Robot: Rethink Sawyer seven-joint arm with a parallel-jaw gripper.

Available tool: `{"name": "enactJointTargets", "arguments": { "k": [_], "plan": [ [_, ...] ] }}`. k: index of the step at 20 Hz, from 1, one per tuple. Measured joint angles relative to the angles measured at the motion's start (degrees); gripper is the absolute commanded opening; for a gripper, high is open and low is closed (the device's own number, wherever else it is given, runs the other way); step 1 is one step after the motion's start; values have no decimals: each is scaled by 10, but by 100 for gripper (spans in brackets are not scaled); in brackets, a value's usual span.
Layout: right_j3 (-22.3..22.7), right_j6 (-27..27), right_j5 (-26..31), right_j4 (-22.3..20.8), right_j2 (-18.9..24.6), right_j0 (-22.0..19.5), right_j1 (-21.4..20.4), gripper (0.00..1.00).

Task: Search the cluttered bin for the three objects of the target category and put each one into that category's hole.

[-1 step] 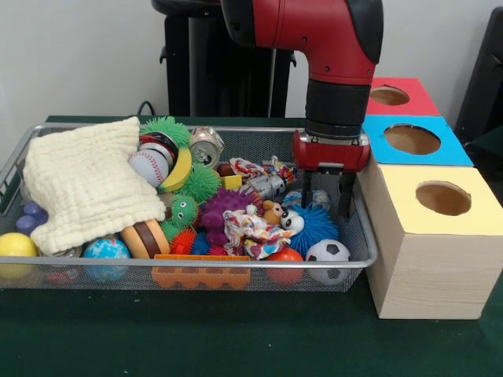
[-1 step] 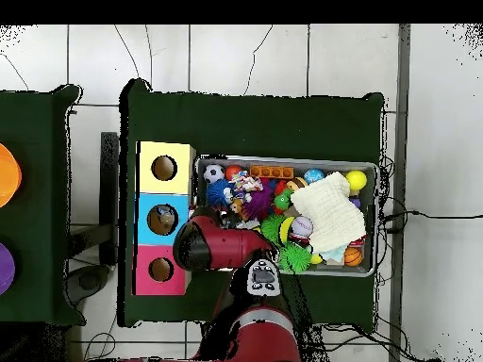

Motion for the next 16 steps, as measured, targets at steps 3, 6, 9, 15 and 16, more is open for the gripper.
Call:
{"name": "enactJointTargets", "arguments": {
  "k": [3, 6, 9, 15, 16],
  "plan": [
    [0, 0, 0, 0, 0, 0, 0, 100],
    [0, 0, 0, 0, 2, -3, 0, 100],
    [0, 0, 0, 0, 6, -7, 0, 100],
    [0, 0, 1, -6, 23, -26, -1, 100],
    [0, 0, 1, -7, 25, -27, -2, 100]
  ]
}}
